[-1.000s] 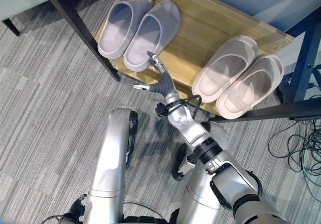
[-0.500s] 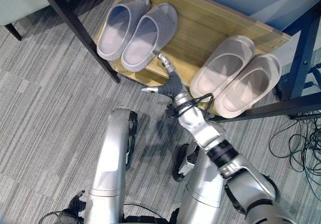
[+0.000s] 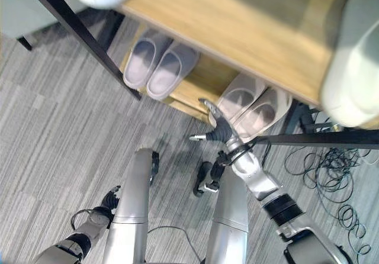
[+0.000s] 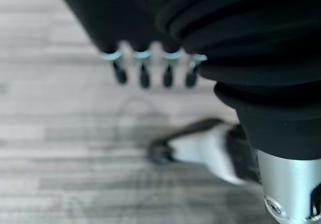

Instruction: Arrange the slippers neatly on the shoe rack.

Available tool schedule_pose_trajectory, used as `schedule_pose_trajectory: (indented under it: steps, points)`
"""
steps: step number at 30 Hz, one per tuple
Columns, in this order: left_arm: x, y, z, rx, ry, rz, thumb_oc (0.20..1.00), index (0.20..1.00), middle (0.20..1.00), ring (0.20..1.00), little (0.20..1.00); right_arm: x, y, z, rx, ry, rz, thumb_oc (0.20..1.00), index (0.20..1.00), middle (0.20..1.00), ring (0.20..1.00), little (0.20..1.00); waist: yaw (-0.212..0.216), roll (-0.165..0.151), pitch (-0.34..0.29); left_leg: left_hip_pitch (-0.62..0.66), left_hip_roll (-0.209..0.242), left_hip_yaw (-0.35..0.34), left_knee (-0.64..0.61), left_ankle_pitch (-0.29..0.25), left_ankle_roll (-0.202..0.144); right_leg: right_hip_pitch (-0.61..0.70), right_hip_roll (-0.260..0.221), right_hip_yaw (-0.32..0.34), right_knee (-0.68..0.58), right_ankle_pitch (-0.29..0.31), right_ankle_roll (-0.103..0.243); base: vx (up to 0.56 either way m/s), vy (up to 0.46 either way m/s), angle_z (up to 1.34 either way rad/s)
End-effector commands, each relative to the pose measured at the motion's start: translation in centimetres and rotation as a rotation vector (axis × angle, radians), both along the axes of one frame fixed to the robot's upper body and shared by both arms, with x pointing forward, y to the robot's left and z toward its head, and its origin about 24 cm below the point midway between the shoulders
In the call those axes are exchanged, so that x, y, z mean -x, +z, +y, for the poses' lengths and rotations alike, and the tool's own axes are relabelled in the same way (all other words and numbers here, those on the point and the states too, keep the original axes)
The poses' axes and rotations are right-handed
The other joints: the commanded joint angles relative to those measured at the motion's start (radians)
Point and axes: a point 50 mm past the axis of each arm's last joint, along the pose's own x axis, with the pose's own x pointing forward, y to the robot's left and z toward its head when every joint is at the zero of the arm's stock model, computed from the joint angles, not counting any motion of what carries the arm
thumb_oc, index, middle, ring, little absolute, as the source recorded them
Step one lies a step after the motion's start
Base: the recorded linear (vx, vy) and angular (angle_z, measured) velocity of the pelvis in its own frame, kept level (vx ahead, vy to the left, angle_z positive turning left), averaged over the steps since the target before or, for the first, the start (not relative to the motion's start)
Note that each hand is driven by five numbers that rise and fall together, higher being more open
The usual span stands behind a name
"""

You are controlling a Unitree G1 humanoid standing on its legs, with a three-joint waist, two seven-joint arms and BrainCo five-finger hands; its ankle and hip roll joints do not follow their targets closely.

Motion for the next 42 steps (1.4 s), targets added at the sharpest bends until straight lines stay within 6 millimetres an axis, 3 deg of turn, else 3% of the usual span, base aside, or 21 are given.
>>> schedule_pose_trajectory:
  steps: [1,4,6,10,11,13,14,19,22,24,28,32,36,37,38,39,40,42]
  points:
    - [-0.2,0.0,-0.1,-0.054,-0.058,0.012,1.000,1.000,1.000,1.000,1.000,-0.4,1.8,-0.3,-0.079,-0.012,-0.055,1.000,1.000,1.000,1.000,1.000,-0.010,-0.021,0.087,0.114,0.048,-0.047,-0.310,0.169,-0.051,0.132,0.008,0.035,-0.208,0.060,0.050,-0.10,0.014,0.08]
    - [-1.2,0.7,-0.6,-0.076,-0.120,-0.022,1.000,1.000,1.000,1.000,1.000,0.5,-2.2,-2.1,-0.046,-0.126,0.076,1.000,1.000,1.000,1.000,1.000,-0.015,-0.026,0.059,0.285,0.076,-0.049,-0.522,0.246,-0.061,0.287,0.017,-0.003,-0.411,0.140,0.077,-0.05,0.037,0.14]
    - [-0.8,0.4,-0.9,-0.067,-0.144,-0.006,1.000,1.000,1.000,1.000,1.000,1.4,-4.1,-3.0,-0.018,-0.169,0.140,1.000,1.000,1.000,1.000,1.000,-0.012,-0.025,0.036,0.396,0.078,-0.040,-0.663,0.298,-0.073,0.388,0.032,-0.036,-0.523,0.179,0.097,0.04,0.007,0.03]
    - [1.2,-0.8,-1.1,-0.059,-0.177,0.064,1.000,1.000,1.000,1.000,1.000,3.6,-7.8,-4.3,0.012,-0.225,0.293,1.000,1.000,1.000,1.000,1.000,-0.014,-0.016,-0.015,0.671,0.082,0.000,-0.935,0.378,-0.091,0.640,0.052,-0.068,-0.769,0.265,0.125,0.15,0.001,0.03]
    - [1.2,-0.8,-1.1,-0.059,-0.177,0.064,1.000,1.000,1.000,1.000,1.000,3.6,-7.8,-4.3,0.012,-0.225,0.293,1.000,1.000,1.000,1.000,1.000,-0.013,-0.016,-0.012,0.674,0.082,0.000,-0.937,0.379,-0.091,0.643,0.052,-0.068,-0.770,0.266,0.125,0.10,0.028,-0.04]
    - [2.0,-1.3,-1.3,-0.063,-0.200,0.098,1.000,1.000,1.000,1.000,1.000,4.4,-9.6,-4.6,0.016,-0.251,0.373,1.000,1.000,1.000,1.000,1.000,-0.014,-0.003,-0.033,0.790,0.076,0.016,-1.055,0.435,-0.088,0.749,0.062,-0.080,-0.887,0.329,0.131,0.17,0.038,-0.11]
    - [3.4,-2.2,-1.8,-0.070,-0.243,0.155,1.000,1.000,1.000,1.000,1.000,5.2,-11.0,-4.4,0.016,-0.254,0.440,1.000,1.000,1.000,1.000,1.000,-0.019,0.005,-0.061,0.892,0.071,0.033,-1.142,0.451,-0.089,0.836,0.067,-0.076,-0.966,0.361,0.147,0.29,-0.003,-0.09]
    - [4.4,-2.8,-2.5,-0.104,-0.321,0.199,1.000,1.000,1.000,1.000,1.000,7.2,-13.6,-3.6,0.010,-0.242,0.571,1.000,1.000,1.000,1.000,1.000,-0.031,0.033,-0.102,1.063,0.080,0.069,-1.264,0.474,-0.090,0.982,0.074,-0.059,-1.101,0.416,0.167,0.18,-0.011,-0.16]
    - [3.9,-2.7,-3.3,-0.083,-0.338,0.181,1.000,1.000,1.000,1.000,1.000,9.8,-16.0,-2.6,-0.009,-0.211,0.711,1.000,1.000,1.000,1.000,1.000,-0.039,0.060,-0.152,1.209,0.074,0.101,-1.361,0.477,-0.079,1.096,0.086,-0.036,-1.189,0.441,0.182,0.25,-0.040,-0.17]
    - [4.7,-3.1,-3.9,-0.104,-0.401,0.201,1.000,1.000,1.000,1.000,1.000,11.0,-17.0,-2.4,0.011,-0.203,0.764,1.000,1.000,1.000,1.000,1.000,-0.045,0.075,-0.177,1.261,0.068,0.117,-1.398,0.479,-0.078,1.134,0.093,-0.024,-1.220,0.446,0.189,0.18,-0.018,-0.28]
    - [4.4,-2.9,-3.9,-0.135,-0.429,0.184,1.000,1.000,1.000,1.000,1.000,12.5,-17.9,-2.0,0.040,-0.180,0.814,1.000,1.000,1.000,1.000,1.000,-0.056,0.091,-0.199,1.316,0.060,0.135,-1.428,0.473,-0.079,1.191,0.102,-0.011,-1.272,0.456,0.195,0.09,-0.042,-0.17]
    - [1.4,-1.1,-5.7,-0.136,-0.492,0.024,1.000,1.000,1.000,1.000,1.000,14.1,-18.8,-2.5,0.059,-0.213,0.856,1.000,1.000,1.000,1.000,1.000,-0.077,0.113,-0.219,1.334,0.044,0.152,-1.428,0.461,-0.084,1.248,0.103,-0.009,-1.360,0.477,0.199,0.04,-0.058,-0.09]
    - [0.3,-0.3,-6.5,-0.155,-0.535,-0.042,1.000,1.000,1.000,1.000,1.000,14.8,-19.1,-3.1,0.082,-0.237,0.860,1.000,1.000,1.000,1.000,1.000,-0.084,0.120,-0.228,1.337,0.039,0.169,-1.428,0.450,-0.090,1.275,0.106,-0.011,-1.425,0.501,0.205,0.02,-0.046,-0.05]
    - [-1.6,1.4,-7.4,-0.161,-0.590,-0.149,1.000,1.000,1.000,1.000,1.000,15.5,-19.4,-3.8,0.138,-0.252,0.871,1.000,1.000,1.000,1.000,1.000,-0.089,0.127,-0.228,1.350,0.039,0.183,-1.428,0.440,-0.087,1.283,0.106,-0.001,-1.431,0.495,0.209,0.01,-0.047,-0.13]
    - [-1.6,1.4,-7.4,-0.161,-0.590,-0.149,1.000,1.000,1.000,1.000,1.000,15.5,-19.4,-3.8,0.138,-0.252,0.871,1.000,1.000,1.000,1.000,1.000,-0.088,0.126,-0.227,1.351,0.040,0.183,-1.428,0.440,-0.087,1.283,0.106,-0.001,-1.431,0.495,0.209,-0.01,-0.051,-0.14]
    - [-3.6,5.9,-7.5,-0.070,-0.696,-0.344,1.000,1.000,1.000,1.000,1.000,17.8,-20.6,-5.7,0.137,-0.357,0.972,1.000,1.000,1.000,1.000,1.000,-0.070,0.141,-0.225,1.356,0.034,0.179,-1.428,0.443,-0.080,1.294,0.099,-0.010,-1.431,0.498,0.210,-0.02,-0.012,-0.13]
    - [-4.0,8.0,-7.6,-0.084,-0.693,-0.468,1.000,1.000,1.000,1.000,1.000,17.0,-20.2,-5.6,0.119,-0.353,0.937,1.000,1.000,1.000,1.000,1.000,-0.063,0.143,-0.225,1.353,0.032,0.175,-1.428,0.446,-0.079,1.292,0.099,-0.007,-1.431,0.497,0.211,-0.02,-0.027,-0.11]
    - [-3.5,8.8,-8.6,-0.076,-0.761,-0.509,1.000,1.000,1.000,1.000,1.000,17.2,-20.2,-5.3,0.103,-0.350,0.937,1.000,1.000,1.000,1.000,1.000,-0.059,0.142,-0.223,1.354,0.031,0.173,-1.428,0.442,-0.078,1.295,0.099,-0.007,-1.431,0.491,0.210,-0.01,-0.028,-0.02]
